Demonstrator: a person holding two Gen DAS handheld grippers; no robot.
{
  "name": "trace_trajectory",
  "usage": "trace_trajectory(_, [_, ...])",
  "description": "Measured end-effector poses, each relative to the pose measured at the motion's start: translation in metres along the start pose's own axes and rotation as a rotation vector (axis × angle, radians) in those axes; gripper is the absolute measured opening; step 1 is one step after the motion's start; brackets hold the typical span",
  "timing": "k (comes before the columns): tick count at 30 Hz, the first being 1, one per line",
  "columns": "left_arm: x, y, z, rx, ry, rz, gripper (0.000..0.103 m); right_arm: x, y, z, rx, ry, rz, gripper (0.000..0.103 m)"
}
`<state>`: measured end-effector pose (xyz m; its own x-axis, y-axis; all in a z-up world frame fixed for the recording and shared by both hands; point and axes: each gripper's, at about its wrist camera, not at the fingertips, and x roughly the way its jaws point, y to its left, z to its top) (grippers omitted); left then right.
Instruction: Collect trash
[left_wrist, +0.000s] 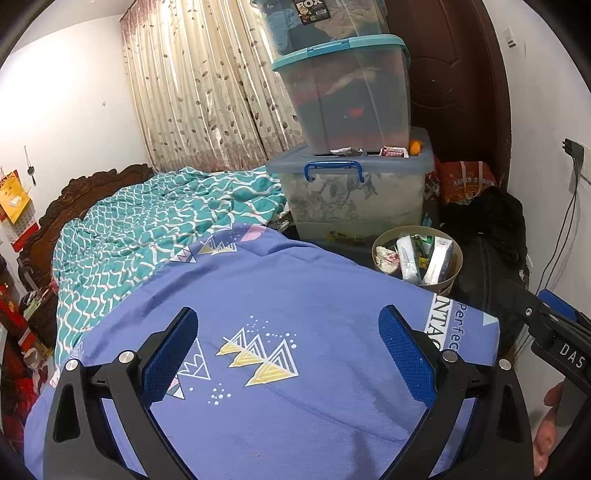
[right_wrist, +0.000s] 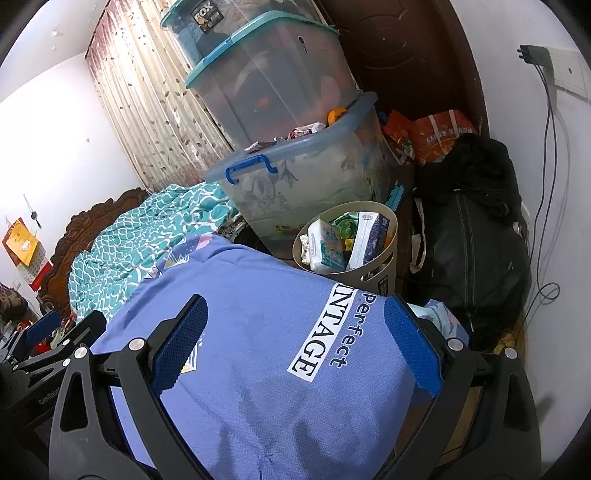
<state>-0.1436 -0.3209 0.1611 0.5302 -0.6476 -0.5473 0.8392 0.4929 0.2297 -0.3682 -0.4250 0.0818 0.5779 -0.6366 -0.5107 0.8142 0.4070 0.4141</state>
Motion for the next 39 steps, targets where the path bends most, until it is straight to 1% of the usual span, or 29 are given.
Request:
trace_trajectory(10, [0.003, -0.002, -0.002, 0.005, 0.009, -0.007, 0.094, 0.000, 0.001, -0.002, 0.008, -0.003, -0.005, 0.096])
trace_trajectory(11, [0.004, -0.002, -0.003, 0.006, 0.016, -0.016, 0.094, 0.000, 0.000, -0.001, 0.011, 0.000, -0.005, 0.096])
trace_trajectory(15, [0.014, -0.005, -0.006, 0.007, 0.072, -0.096, 0.094, 0.001, -0.006, -0.002, 0.027, 0.006, -0.021, 0.096])
trace_trajectory(20, [0.017, -0.013, -0.010, 0.022, 0.093, -0.126, 0.094, -0.003, -0.015, 0.000, 0.030, 0.000, -0.039, 0.096])
trace_trajectory(26, [0.020, -0.022, -0.014, 0.042, 0.111, -0.129, 0.094, -0.003, -0.021, 0.002, 0.042, -0.004, -0.045, 0.096])
trace_trajectory(39, [0.019, -0.024, -0.015, 0.059, 0.102, -0.112, 0.094, -0.001, -0.019, 0.000, 0.037, 0.003, -0.039, 0.096])
